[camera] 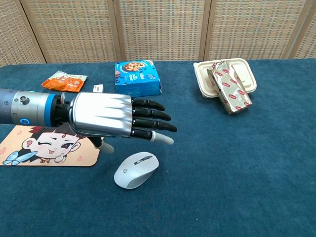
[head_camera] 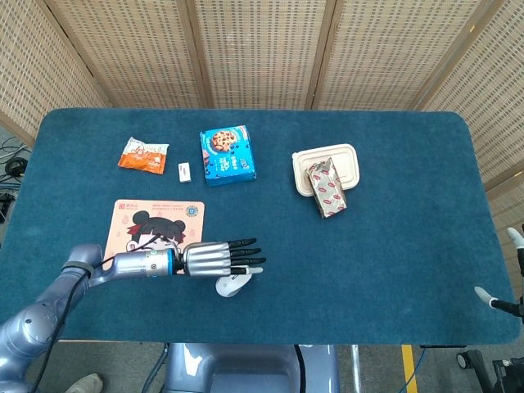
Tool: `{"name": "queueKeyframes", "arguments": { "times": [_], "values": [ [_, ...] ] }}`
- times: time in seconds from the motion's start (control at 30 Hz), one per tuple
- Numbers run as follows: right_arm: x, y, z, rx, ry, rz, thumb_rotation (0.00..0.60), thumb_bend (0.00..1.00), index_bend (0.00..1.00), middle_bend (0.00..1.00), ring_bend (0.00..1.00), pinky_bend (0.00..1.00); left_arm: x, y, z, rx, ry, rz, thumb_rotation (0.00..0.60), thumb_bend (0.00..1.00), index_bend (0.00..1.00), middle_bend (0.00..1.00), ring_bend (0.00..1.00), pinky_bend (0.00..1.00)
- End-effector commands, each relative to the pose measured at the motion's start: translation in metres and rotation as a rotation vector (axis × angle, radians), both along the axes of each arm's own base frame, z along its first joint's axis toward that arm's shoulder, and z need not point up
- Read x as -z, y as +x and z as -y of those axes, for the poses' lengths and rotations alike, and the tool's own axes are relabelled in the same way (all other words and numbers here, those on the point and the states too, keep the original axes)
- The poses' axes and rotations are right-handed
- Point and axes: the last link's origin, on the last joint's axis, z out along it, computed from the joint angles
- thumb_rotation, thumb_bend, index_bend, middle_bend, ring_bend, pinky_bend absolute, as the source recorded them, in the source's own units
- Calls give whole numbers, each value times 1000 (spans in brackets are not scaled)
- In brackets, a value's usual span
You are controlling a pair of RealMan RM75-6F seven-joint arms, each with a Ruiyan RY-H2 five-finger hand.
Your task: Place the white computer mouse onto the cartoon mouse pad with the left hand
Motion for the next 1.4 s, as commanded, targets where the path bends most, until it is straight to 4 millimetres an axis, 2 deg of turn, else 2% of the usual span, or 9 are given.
{"name": "queueKeyframes", "arguments": {
  "times": [0.03, 0.57, 0.77, 0.9, 1.0, 1.1, 1.4],
  "values": [
    [-1, -1, 1, 4, -3, 1, 600, 0, 0, 0, 0, 0, 10, 7, 3, 16, -29, -9, 600, 0, 0, 0, 0, 52],
    [-6, -5, 1, 17, -11, 17, 600, 0, 0, 0, 0, 0, 47, 38, 26, 9, -147, 14, 600, 0, 0, 0, 0, 61],
    [-6, -6, 1, 19, -10, 19, 600, 0, 0, 0, 0, 0, 58, 49, 31, 24, -161, -33, 600, 0, 0, 0, 0, 100],
    [-8, -6, 1, 18, -17, 23, 600, 0, 0, 0, 0, 0, 58, 51, 31, 39, -162, -81, 600, 0, 0, 0, 0, 150],
    [-10, -7, 0, 19, -22, 26, 600, 0, 0, 0, 0, 0, 58, 52, 30, 61, -153, -113, 600, 0, 3, 0, 36, 201],
    [-11, -7, 0, 18, -23, 28, 600, 0, 0, 0, 0, 0, 59, 54, 30, 64, -153, -125, 600, 0, 59, 39, 114, 272],
    [-13, -8, 0, 21, -29, 38, 600, 0, 0, 0, 0, 0, 64, 56, 32, 65, -152, -155, 600, 4, 348, 298, 350, 440]
  ]
}}
